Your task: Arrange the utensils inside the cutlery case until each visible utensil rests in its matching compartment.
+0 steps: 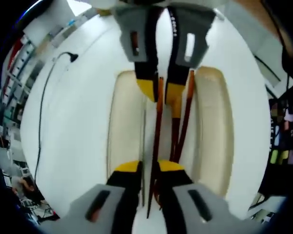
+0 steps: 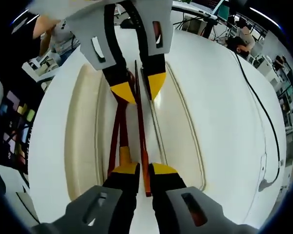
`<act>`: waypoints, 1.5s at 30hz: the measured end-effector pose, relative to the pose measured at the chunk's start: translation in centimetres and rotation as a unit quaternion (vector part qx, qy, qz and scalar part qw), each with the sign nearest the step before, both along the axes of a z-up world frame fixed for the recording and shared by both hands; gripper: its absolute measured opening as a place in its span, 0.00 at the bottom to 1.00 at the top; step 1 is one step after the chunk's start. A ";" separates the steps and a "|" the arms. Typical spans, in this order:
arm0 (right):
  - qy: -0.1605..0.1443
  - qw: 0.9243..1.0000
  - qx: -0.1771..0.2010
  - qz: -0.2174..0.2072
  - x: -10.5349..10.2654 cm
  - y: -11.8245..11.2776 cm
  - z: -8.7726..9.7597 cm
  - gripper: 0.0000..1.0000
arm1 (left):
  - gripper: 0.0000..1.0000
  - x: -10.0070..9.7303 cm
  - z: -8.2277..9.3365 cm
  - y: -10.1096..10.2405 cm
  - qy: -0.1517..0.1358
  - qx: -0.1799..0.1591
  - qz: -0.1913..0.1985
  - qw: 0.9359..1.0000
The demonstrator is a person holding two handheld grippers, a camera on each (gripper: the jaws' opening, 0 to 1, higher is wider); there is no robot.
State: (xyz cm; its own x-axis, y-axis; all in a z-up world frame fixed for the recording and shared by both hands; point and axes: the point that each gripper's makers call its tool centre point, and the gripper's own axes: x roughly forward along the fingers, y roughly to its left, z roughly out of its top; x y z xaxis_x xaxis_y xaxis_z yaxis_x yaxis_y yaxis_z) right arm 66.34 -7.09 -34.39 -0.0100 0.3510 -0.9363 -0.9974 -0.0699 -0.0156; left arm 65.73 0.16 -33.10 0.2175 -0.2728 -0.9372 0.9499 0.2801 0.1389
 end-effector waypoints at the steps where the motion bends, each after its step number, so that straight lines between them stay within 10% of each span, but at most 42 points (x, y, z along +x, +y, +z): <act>1: -0.002 1.000 0.003 0.004 0.0 -0.1 0.0 0.07 | 0.12 -0.5 0.0 -0.1 0.008 -0.001 -0.006 1.000; 28: 0.020 1.000 0.021 0.010 0.1 0.4 0.1 0.05 | 0.05 -1.0 -1.7 2.1 0.067 0.034 -0.015 0.997; 45: -0.006 1.000 0.013 -0.026 0.1 0.1 0.1 0.04 | 0.04 -1.0 -1.4 1.7 0.045 0.031 -0.001 0.998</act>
